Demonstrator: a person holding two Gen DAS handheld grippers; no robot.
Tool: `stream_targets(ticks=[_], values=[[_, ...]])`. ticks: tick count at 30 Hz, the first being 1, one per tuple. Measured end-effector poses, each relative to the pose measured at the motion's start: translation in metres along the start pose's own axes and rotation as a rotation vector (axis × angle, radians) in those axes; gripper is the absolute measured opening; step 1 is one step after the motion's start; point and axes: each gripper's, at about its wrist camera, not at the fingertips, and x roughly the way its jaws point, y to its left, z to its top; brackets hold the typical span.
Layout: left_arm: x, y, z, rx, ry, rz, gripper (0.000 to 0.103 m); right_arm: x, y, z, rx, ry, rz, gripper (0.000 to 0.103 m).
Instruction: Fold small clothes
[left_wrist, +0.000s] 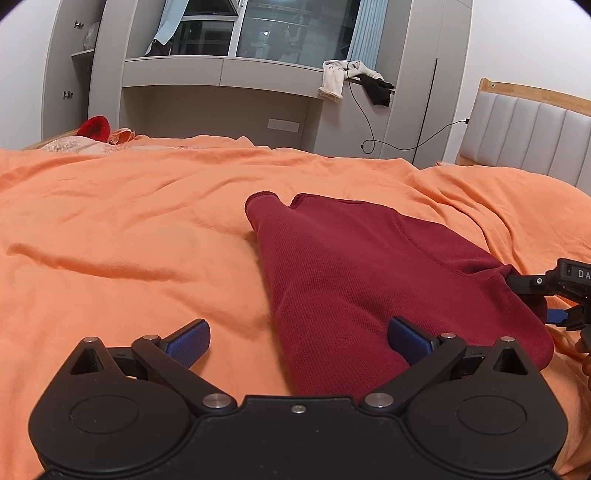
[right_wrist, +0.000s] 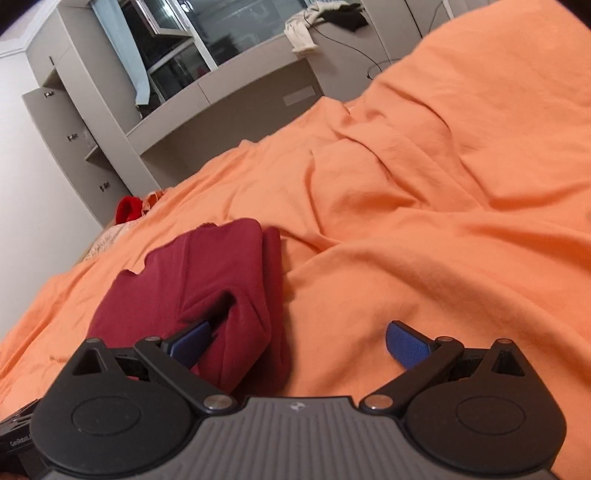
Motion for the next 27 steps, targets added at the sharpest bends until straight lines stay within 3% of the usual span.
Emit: stream_targets(ticks=[5,8,14,19,23,27], values=[[0.000,0.000,0.000,-0.001,-0.002,-0.001,0.103,0.003,-0.009,0.020,0.093,-0.090,-0.028,0.103],[0.000,-0.001,0.000,-0.003,-0.002,-0.002,0.103,0.023,-0.012,0.026,0.101,-0.040,-0.041,0.103],[0.000,0.000,0.000,-0.001,0.000,-0.003,0.103,0.026,0.010,0.006,-0.113,0.018,-0.071,0.103],[0.000,0.000,0.000,-0.002,0.000,-0.002,0.103,0.016,0.027,-0.010,-0.258,0.011,-0.118,0.103],[0.000,-0.001,0.000,-0.003,-0.001,0.001,0.103,0.013,0.024,-0.003,-0.219,0.016,-0.092,0.103],[0.000,-0.001,-0.001,-0.004,0.000,0.000,0.103,0.007,0.014,0.007,-0.124,-0.031,-0.010,0.103]])
